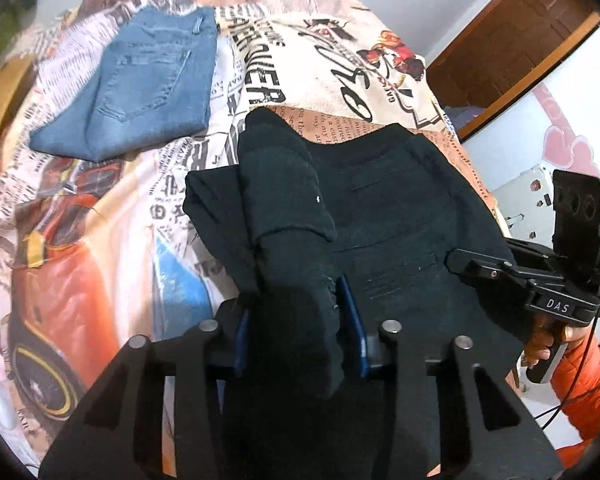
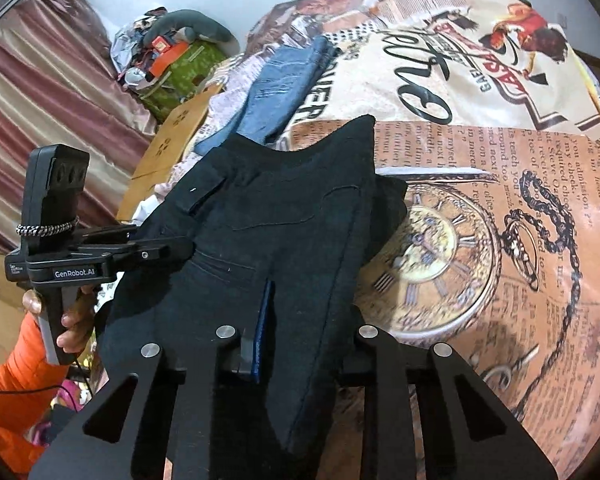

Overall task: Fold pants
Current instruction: 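Carry the folded black pants with both grippers onto the blue jeans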

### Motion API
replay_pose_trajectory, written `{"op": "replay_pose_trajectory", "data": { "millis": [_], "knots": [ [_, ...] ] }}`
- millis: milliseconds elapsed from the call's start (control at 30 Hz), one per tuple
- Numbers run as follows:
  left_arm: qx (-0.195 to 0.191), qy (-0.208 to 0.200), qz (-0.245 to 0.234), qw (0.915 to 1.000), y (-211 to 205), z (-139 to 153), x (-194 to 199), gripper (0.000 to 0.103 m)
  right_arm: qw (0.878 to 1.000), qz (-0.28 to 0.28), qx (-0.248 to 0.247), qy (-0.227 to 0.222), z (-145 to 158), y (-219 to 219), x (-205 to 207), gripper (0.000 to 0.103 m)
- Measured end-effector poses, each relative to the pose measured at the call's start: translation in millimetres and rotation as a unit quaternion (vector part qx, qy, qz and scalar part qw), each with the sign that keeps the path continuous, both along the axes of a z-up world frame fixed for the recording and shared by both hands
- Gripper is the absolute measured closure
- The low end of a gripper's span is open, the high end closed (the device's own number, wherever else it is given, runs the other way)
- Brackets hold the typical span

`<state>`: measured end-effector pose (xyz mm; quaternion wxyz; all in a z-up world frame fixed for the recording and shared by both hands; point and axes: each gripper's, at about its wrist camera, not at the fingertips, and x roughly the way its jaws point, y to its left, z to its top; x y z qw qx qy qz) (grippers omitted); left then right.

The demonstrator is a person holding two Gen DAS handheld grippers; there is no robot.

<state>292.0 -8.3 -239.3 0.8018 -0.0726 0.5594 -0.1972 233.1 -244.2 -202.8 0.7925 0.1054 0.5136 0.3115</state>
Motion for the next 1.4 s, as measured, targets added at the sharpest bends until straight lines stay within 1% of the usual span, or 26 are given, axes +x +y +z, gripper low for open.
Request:
{"op": "replay_pose_trajectory", "data": {
  "millis": [133,233,467,600,800,867,933,1033,1133,1267,1400],
  "knots": [
    [0.016,-0.028,-0.003,0.9995,2.5,18.0,-11.9,0.073,1.000,0.003,-0.001,-0.023,16.3,10.7,-6.9,0.084],
    [0.021,-0.050,0.006,0.9985,8.9,33.9,-16.6,0.075,0.999,0.014,0.000,-0.039,30.7,21.1,-6.9,0.084],
    [0.048,-0.110,0.034,0.9922,29.4,70.5,-14.1,0.076,0.996,0.029,0.009,-0.089,62.5,45.1,1.6,0.085],
    [0.050,-0.133,0.059,0.9881,49.4,89.8,-0.6,0.077,0.993,0.036,0.019,-0.112,78.2,61.3,15.3,0.085],
    [0.061,-0.171,0.091,0.9792,77.8,110.3,33.2,0.077,0.988,0.043,0.037,-0.143,95.1,90.3,44.3,0.085],
    [0.066,-0.179,0.098,0.9767,86.0,113.3,45.8,0.077,0.987,0.043,0.040,-0.149,99.1,100.0,54.8,0.085],
    [0.064,-0.179,0.102,0.9765,96.6,115.3,63.9,0.077,0.986,0.043,0.042,-0.153,101.3,110.7,68.5,0.085],
    [0.057,-0.173,0.110,0.9771,114.4,110.8,91.7,0.077,0.986,0.043,0.042,-0.155,101.8,126.1,87.6,0.085],
    [0.058,-0.171,0.115,0.9768,128.3,103.2,119.3,0.077,0.986,0.041,0.037,-0.156,98.6,140.9,105.6,0.085],
    [0.068,-0.168,0.119,0.9762,136.0,90.2,153.9,0.077,0.987,0.034,0.029,-0.152,87.5,157.5,130.6,0.086],
    [0.082,-0.163,0.116,0.9763,139.2,68.7,187.8,0.077,0.989,0.022,0.020,-0.142,68.2,167.1,159.3,0.086]
  ]
}}
